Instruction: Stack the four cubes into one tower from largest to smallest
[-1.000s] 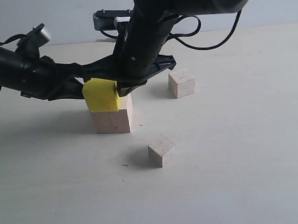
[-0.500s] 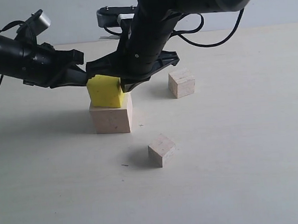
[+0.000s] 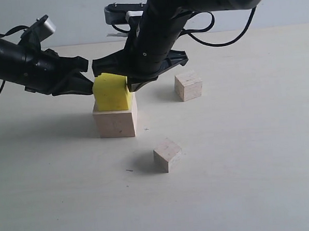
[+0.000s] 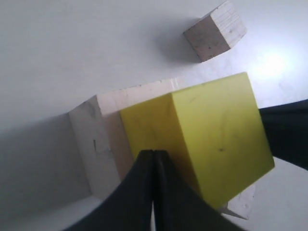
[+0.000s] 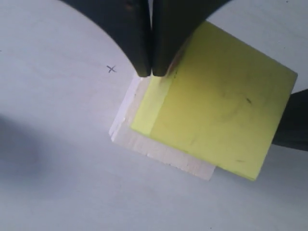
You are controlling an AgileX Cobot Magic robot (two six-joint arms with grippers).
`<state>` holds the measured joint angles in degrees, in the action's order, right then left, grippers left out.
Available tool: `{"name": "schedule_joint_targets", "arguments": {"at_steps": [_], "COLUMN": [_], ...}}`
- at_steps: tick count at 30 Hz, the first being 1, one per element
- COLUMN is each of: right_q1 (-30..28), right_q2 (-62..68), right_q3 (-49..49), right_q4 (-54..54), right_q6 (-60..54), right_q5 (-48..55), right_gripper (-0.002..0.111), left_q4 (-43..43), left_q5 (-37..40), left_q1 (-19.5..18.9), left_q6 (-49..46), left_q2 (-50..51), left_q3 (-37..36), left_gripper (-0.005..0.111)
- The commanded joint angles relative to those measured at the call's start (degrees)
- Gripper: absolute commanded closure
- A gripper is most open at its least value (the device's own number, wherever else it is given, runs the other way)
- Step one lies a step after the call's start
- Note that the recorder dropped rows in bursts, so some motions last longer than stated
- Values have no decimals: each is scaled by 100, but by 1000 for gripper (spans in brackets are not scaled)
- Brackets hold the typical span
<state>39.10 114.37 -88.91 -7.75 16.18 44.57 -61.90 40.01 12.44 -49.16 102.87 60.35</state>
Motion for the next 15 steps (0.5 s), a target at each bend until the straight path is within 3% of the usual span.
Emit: {"name": "schedule_joint_targets", "arguments": {"at_steps": [1,7,15], "right_q1": [-22,-125,-697], "right_q2": [-94,-269,-163], "right_q3": [0,0,0], "right_q4": [299,528,360], "right_q6": [161,348,226], "right_q5": [245,491,540], "right_gripper": [108,108,108], "left_q4": [138,310,350], "left_q5": [-62,-80,-203], "left_q1": [-5,-221,-334], "left_q6": [142,310,310], "left_q2": [-25,-32,14], "left_q3": [32,32,-70], "left_gripper": [107,107,107]}}
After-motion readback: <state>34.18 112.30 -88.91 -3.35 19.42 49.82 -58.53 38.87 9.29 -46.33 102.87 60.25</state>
